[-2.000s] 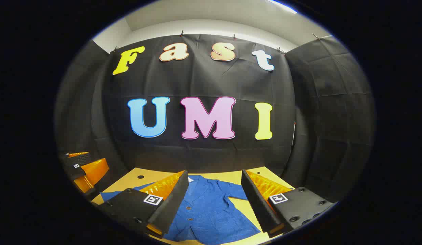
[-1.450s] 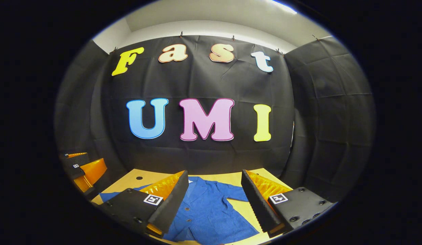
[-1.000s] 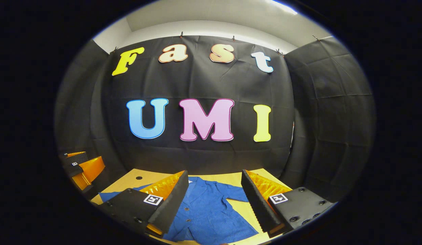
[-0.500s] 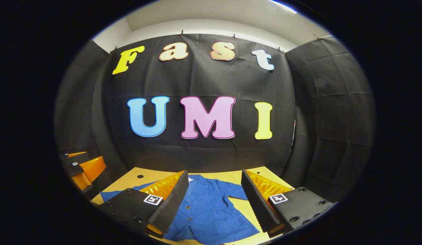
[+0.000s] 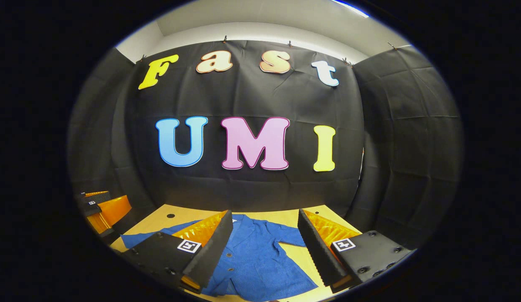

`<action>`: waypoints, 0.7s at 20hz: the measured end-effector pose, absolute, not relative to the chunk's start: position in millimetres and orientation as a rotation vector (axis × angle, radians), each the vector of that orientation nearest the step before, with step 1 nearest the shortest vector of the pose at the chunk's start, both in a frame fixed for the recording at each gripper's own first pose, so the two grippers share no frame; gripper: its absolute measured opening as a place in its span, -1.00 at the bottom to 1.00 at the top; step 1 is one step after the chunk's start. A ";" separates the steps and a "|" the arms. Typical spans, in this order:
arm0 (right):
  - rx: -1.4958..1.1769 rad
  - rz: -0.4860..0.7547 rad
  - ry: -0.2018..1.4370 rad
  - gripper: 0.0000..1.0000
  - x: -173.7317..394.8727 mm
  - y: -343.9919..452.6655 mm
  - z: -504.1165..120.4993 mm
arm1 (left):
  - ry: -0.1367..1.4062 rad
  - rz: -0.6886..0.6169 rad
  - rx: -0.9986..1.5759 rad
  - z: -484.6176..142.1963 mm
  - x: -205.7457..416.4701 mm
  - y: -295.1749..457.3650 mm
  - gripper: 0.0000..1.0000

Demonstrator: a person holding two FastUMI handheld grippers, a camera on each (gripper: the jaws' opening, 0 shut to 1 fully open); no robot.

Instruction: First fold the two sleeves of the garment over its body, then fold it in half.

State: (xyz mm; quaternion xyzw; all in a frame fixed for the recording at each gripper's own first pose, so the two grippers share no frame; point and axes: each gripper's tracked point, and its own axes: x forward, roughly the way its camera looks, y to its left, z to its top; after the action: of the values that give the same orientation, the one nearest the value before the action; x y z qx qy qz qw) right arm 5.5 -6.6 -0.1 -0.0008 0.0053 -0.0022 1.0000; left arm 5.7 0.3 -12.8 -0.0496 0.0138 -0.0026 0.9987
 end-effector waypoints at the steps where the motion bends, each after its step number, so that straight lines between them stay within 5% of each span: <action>1: 0.015 0.001 0.010 0.94 7.2 -5.5 -0.1 | 0.022 -0.004 -0.090 -11.6 6.0 1.0 0.65; 14: 0.052 0.045 0.078 0.95 30.6 -3.8 -21.5 | 0.042 0.015 -0.078 -15.8 18.5 -1.7 0.65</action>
State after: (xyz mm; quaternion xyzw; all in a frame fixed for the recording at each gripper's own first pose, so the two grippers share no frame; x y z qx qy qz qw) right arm 30.6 -3.8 -21.5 0.0261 0.0391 0.0223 0.9986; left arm 18.5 -1.7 -15.8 -0.0390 0.0211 0.0076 0.9990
